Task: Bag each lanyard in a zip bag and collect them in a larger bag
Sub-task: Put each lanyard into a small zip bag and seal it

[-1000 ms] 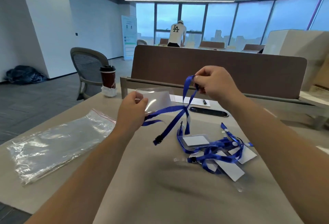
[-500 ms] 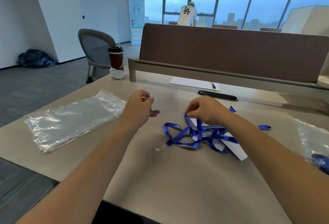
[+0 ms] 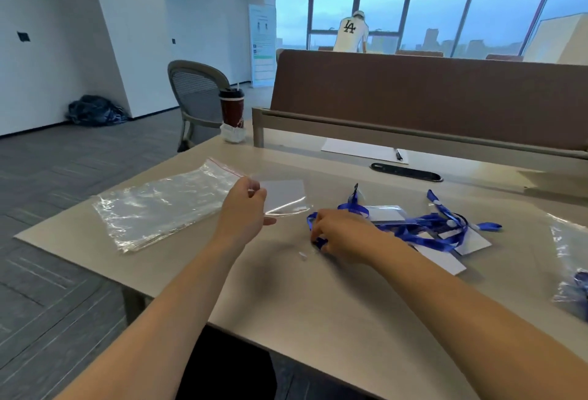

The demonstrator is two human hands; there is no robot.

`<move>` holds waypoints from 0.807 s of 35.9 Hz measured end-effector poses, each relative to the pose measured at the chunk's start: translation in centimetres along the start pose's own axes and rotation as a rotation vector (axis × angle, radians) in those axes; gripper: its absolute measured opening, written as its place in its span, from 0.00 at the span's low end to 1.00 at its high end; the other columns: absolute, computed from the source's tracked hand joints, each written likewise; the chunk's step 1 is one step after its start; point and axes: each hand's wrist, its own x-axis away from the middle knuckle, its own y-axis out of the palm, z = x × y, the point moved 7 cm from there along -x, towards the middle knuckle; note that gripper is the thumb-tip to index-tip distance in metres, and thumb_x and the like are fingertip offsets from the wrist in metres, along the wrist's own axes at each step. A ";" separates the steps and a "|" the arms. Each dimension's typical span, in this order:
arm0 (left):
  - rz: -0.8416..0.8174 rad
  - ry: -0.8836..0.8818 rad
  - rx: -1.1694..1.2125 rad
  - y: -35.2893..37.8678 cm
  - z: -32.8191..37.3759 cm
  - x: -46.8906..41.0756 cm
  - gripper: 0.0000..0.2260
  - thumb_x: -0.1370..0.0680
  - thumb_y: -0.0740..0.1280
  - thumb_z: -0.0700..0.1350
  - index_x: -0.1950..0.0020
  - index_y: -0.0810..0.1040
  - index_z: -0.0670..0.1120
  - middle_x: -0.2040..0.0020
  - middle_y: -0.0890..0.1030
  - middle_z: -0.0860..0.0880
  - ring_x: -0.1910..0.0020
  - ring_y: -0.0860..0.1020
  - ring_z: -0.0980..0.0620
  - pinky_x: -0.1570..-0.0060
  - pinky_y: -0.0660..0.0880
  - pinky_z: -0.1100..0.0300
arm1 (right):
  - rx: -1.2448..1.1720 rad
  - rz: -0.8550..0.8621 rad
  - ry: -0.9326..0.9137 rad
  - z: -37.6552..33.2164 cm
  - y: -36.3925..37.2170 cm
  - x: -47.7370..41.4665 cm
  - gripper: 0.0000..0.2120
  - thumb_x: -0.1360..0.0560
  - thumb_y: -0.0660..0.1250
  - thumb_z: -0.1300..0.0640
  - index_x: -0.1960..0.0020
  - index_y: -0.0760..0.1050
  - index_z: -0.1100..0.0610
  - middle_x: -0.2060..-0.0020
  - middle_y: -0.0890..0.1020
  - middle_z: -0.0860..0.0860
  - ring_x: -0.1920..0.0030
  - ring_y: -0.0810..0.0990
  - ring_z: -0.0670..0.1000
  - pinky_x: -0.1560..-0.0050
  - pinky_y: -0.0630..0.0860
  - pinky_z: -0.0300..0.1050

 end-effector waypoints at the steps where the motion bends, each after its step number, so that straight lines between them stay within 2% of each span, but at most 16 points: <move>1: -0.001 -0.003 0.020 -0.1 -0.1 0.0 0.05 0.17 0.59 0.43 0.47 0.73 0.49 0.43 0.77 0.43 0.55 0.84 0.43 0.60 0.83 0.54 | 0.017 -0.003 -0.003 -0.1 0.0 -0.1 0.11 0.24 0.65 0.59 0.44 0.82 0.49 0.43 0.74 0.48 0.49 0.77 0.53 0.61 0.73 0.43; 3: 0.002 0.001 0.036 -0.2 -0.1 -0.1 0.05 0.17 0.59 0.43 0.50 0.73 0.50 0.43 0.77 0.42 0.52 0.83 0.41 0.63 0.82 0.56 | 0.045 -0.016 -0.007 -0.1 0.0 -0.5 0.10 0.23 0.65 0.59 0.45 0.81 0.51 0.44 0.73 0.49 0.49 0.77 0.53 0.64 0.68 0.40; 6: 0.014 0.002 0.045 -0.4 -0.1 -0.3 0.05 0.18 0.59 0.42 0.50 0.73 0.49 0.44 0.78 0.42 0.49 0.82 0.39 0.66 0.80 0.59 | -0.025 -0.034 0.022 0.2 -0.2 -0.9 0.06 0.25 0.68 0.58 0.48 0.80 0.55 0.45 0.74 0.51 0.50 0.78 0.55 0.54 0.75 0.47; 9: 0.026 -0.003 0.061 -0.6 -0.1 -1.0 0.05 0.18 0.59 0.43 0.46 0.74 0.47 0.42 0.78 0.41 0.50 0.83 0.40 0.65 0.80 0.59 | -0.149 0.016 0.045 1.0 -1.3 -1.2 0.03 0.24 0.69 0.55 0.51 0.78 0.53 0.46 0.76 0.50 0.49 0.77 0.53 0.49 0.75 0.46; 14: 0.031 -0.017 0.073 -0.6 0.9 -1.7 0.08 0.16 0.59 0.44 0.37 0.71 0.46 0.39 0.76 0.44 0.58 0.86 0.46 0.61 0.83 0.55 | -0.474 0.314 0.095 2.6 -6.8 -0.7 0.07 0.24 0.71 0.52 0.58 0.73 0.48 0.53 0.74 0.45 0.56 0.76 0.48 0.60 0.72 0.37; 16: 0.026 -0.007 0.062 -0.4 1.9 -1.8 0.10 0.16 0.58 0.44 0.35 0.70 0.48 0.38 0.76 0.45 0.56 0.85 0.47 0.57 0.84 0.55 | -0.612 0.429 0.123 3.4 -9.4 0.0 0.06 0.25 0.71 0.52 0.57 0.75 0.49 0.52 0.79 0.50 0.56 0.79 0.51 0.58 0.78 0.43; 19: 0.041 0.025 0.067 -0.1 3.7 -2.1 0.08 0.15 0.58 0.45 0.37 0.69 0.50 0.37 0.76 0.45 0.53 0.84 0.47 0.56 0.84 0.55 | -0.777 0.566 0.152 4.4 -13.1 1.2 0.05 0.25 0.71 0.52 0.54 0.78 0.52 0.54 0.82 0.54 0.54 0.80 0.56 0.53 0.78 0.52; 22: 0.035 0.074 0.086 0.2 5.6 -2.7 0.06 0.15 0.58 0.45 0.39 0.68 0.52 0.38 0.76 0.45 0.53 0.84 0.47 0.57 0.84 0.55 | -0.917 0.700 0.151 5.1 -16.6 2.4 0.04 0.24 0.71 0.56 0.53 0.79 0.57 0.59 0.84 0.51 0.59 0.81 0.48 0.58 0.77 0.43; 24: 0.022 0.095 0.114 0.3 6.8 -3.0 0.06 0.15 0.58 0.45 0.39 0.69 0.52 0.38 0.76 0.45 0.52 0.84 0.45 0.55 0.84 0.52 | -1.002 0.700 0.151 5.6 -18.0 2.7 0.03 0.24 0.70 0.58 0.54 0.79 0.58 0.61 0.84 0.52 0.64 0.80 0.47 0.60 0.77 0.42; 29: 0.006 0.104 0.166 1.3 8.9 -3.7 0.07 0.16 0.60 0.44 0.38 0.71 0.50 0.42 0.73 0.46 0.44 0.80 0.38 0.54 0.84 0.49 | -1.112 0.640 0.120 6.0 -19.6 3.0 0.04 0.23 0.70 0.59 0.52 0.79 0.60 0.58 0.85 0.57 0.61 0.82 0.52 0.58 0.81 0.44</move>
